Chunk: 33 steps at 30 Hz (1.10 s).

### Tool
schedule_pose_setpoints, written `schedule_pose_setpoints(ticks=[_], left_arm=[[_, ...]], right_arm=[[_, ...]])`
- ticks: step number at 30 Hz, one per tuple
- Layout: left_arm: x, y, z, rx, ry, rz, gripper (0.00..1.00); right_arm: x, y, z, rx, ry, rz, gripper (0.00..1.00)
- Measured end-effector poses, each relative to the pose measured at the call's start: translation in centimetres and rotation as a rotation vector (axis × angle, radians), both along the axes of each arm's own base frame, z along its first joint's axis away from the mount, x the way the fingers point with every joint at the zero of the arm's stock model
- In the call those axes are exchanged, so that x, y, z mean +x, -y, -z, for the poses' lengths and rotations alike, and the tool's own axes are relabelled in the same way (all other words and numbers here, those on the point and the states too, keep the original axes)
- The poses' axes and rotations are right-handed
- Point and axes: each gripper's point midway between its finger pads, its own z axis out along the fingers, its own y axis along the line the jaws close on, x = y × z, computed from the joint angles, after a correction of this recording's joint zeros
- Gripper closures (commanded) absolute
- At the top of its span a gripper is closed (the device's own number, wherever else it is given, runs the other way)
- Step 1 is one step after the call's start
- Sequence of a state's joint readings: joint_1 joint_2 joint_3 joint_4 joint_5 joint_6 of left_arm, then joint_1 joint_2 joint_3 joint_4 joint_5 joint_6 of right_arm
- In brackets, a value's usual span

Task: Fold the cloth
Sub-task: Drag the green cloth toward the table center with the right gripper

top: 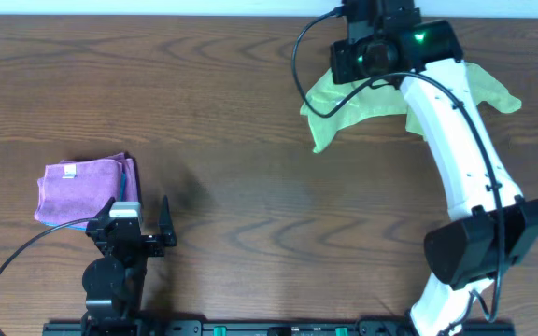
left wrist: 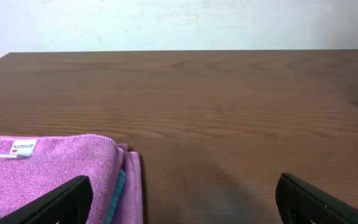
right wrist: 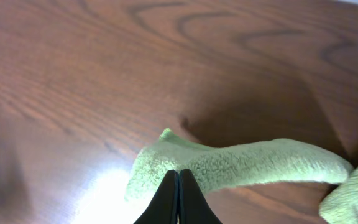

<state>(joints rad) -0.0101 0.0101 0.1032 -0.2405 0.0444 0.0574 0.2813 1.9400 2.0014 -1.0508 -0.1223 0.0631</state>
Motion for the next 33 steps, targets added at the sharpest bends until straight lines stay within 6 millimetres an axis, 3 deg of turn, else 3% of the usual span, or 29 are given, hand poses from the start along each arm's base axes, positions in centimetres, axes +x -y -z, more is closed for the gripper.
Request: schedule_pose_setpoints(ticks=[4, 11, 16, 19, 24, 27, 29, 33], left_arm=[[0.0, 0.0, 0.0, 0.000, 0.000, 0.000, 0.05], [0.0, 0.0, 0.0, 0.000, 0.000, 0.000, 0.05], [0.0, 0.0, 0.0, 0.000, 0.000, 0.000, 0.05], [0.0, 0.0, 0.0, 0.000, 0.000, 0.000, 0.05], [0.0, 0.0, 0.0, 0.000, 0.000, 0.000, 0.05], [0.0, 0.0, 0.0, 0.000, 0.000, 0.000, 0.05], [0.0, 0.0, 0.0, 0.000, 0.000, 0.000, 0.05], [0.0, 0.0, 0.0, 0.000, 0.000, 0.000, 0.05]], right_arm=[[-1.4, -2.3, 1.2, -0.009, -0.033, -0.053, 0.99], [-6.3, -5.2, 8.1, -0.067, -0.214, -0.147, 0.99], [-8.1, -6.9, 9.7, -0.075, -0.253, -0.173, 0.99], [-10.5, -9.4, 11.1, -0.088, -0.284, -0.228, 0.99], [-13.7, -16.3, 11.1, -0.065, -0.205, -0.386, 0.99], [-15.0, -19.2, 10.6, -0.055, -0.152, -0.449, 0.99], [-15.8, -20.0, 10.6, -0.061, -0.145, -0.473, 0.99], [-15.2, -19.4, 11.7, -0.086, -0.160, -0.451, 0.98]])
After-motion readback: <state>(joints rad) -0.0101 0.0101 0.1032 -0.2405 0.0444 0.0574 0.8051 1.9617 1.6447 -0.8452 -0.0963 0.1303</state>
